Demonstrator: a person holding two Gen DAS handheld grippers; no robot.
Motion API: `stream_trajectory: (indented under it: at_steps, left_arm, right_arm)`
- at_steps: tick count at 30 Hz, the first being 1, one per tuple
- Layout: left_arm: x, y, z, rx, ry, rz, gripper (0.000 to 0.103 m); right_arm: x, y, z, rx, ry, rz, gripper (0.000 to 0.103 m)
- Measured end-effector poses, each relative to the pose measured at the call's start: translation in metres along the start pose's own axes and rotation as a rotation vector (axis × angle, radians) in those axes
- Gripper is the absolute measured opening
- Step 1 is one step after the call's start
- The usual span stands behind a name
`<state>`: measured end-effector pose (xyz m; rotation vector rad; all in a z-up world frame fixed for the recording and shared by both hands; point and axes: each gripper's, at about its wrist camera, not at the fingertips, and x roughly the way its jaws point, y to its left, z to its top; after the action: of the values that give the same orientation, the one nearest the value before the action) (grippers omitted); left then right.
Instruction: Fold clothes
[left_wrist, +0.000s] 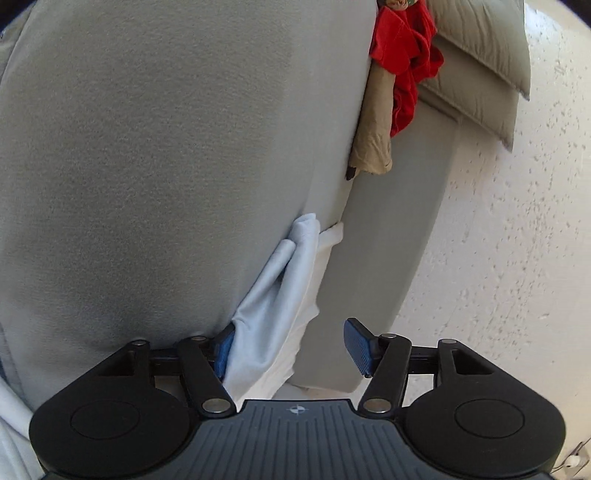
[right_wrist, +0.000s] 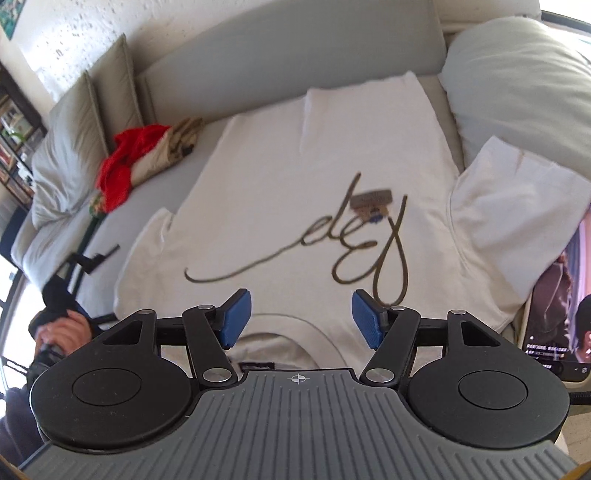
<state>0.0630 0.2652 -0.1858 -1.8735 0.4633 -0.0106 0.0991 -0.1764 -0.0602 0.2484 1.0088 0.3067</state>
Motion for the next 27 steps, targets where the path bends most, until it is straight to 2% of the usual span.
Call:
stream_trajectory:
  at_steps: [2, 5, 6, 8, 10, 11, 14, 16, 22, 27]
  left_arm:
    - [-0.001, -0.005, -0.001, 0.036, 0.000, -0.069, 0.054]
    - [-0.012, -0.021, -0.004, 0.151, -0.054, -0.137, 0.044]
    - [-0.018, -0.027, -0.004, 0.189, -0.086, -0.144, 0.044]
    - [-0.033, -0.039, -0.002, 0.266, -0.161, -0.141, 0.043]
    - [-0.042, -0.045, 0.001, 0.300, -0.180, -0.108, 0.044]
    - [-0.042, -0.046, 0.002, 0.307, -0.168, -0.064, 0.046]
    - [-0.032, -0.044, 0.006, 0.276, -0.103, 0.086, 0.051]
    - [-0.034, -0.032, 0.010, 0.232, -0.090, 0.124, 0.051]
    - [-0.015, -0.020, 0.027, 0.120, -0.084, 0.073, 0.051]
    - [0.008, -0.033, 0.040, 0.096, -0.009, 0.121, 0.047]
  right_arm:
    - [0.023, -0.005, -0.008, 0.035, 0.075, -0.027, 0.063]
    - [0.029, -0.008, -0.017, 0.047, 0.076, -0.034, 0.065]
    - [0.028, -0.007, -0.017, 0.036, 0.081, -0.036, 0.065]
    - [0.026, -0.007, -0.018, 0.022, 0.088, -0.039, 0.065]
    - [0.025, -0.009, -0.018, 0.033, 0.088, -0.034, 0.065]
    - [0.025, -0.010, -0.018, 0.039, 0.087, -0.031, 0.066]
    - [0.025, -0.010, -0.017, 0.040, 0.091, -0.030, 0.068]
    - [0.025, -0.008, -0.017, 0.035, 0.093, -0.034, 0.068]
    - [0.026, -0.007, -0.018, 0.019, 0.094, -0.031, 0.069]
    - [0.029, -0.007, -0.019, 0.012, 0.096, -0.027, 0.073]
